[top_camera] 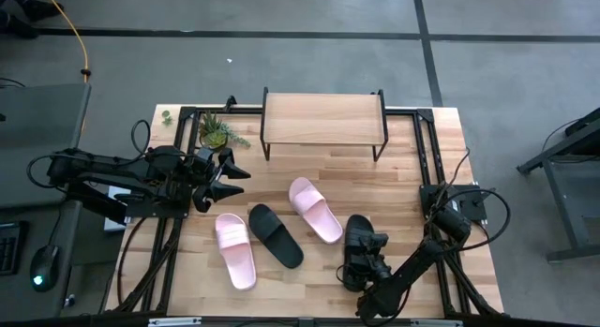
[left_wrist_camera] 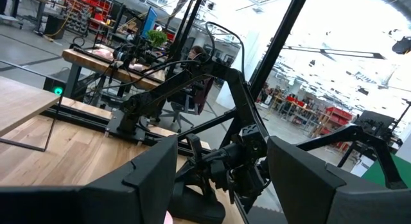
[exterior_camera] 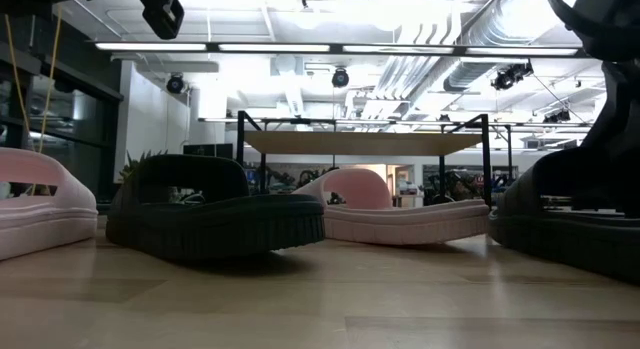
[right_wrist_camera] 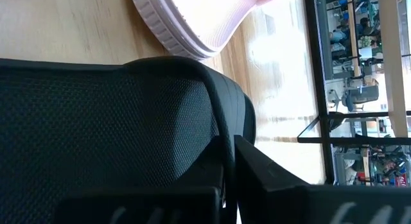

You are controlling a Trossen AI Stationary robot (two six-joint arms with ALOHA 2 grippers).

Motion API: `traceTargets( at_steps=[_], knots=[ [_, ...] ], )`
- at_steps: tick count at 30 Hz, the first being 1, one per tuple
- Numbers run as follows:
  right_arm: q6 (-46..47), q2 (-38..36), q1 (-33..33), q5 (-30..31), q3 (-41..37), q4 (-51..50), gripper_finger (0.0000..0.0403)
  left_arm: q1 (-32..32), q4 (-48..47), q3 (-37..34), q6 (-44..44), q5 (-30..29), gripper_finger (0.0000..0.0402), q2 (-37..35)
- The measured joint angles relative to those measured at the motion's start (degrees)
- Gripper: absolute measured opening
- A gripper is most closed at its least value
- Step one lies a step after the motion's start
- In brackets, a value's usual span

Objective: Pick and place slides into the shelf
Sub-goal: Put the right black slipper on the shelf

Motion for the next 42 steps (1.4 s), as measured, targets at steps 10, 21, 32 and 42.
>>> traceTargets(
  at_steps=[10,21,32,42],
  knots=[
    [0.1,0.0,0.0,-0.4,0.0,-1.3,0.0001,0.0,0.0,0.0,0.4,-1.1,0.0225,0.0],
    [1.8,-0.1,-0.2,-0.9,-0.1,-5.4,0.0000,0.0,-0.1,0.0,0.6,-1.6,0.0225,0.0],
    [0.8,-4.5,-0.5,2.6,-0.1,-5.3,0.0000,0.0,-0.1,0.0,0.6,-1.5,0.0225,0.0],
    [-2.9,-9.0,-0.7,5.1,0.0,-5.2,0.0000,0.0,-0.1,0.0,0.6,-1.5,0.0225,0.0]
  ],
)
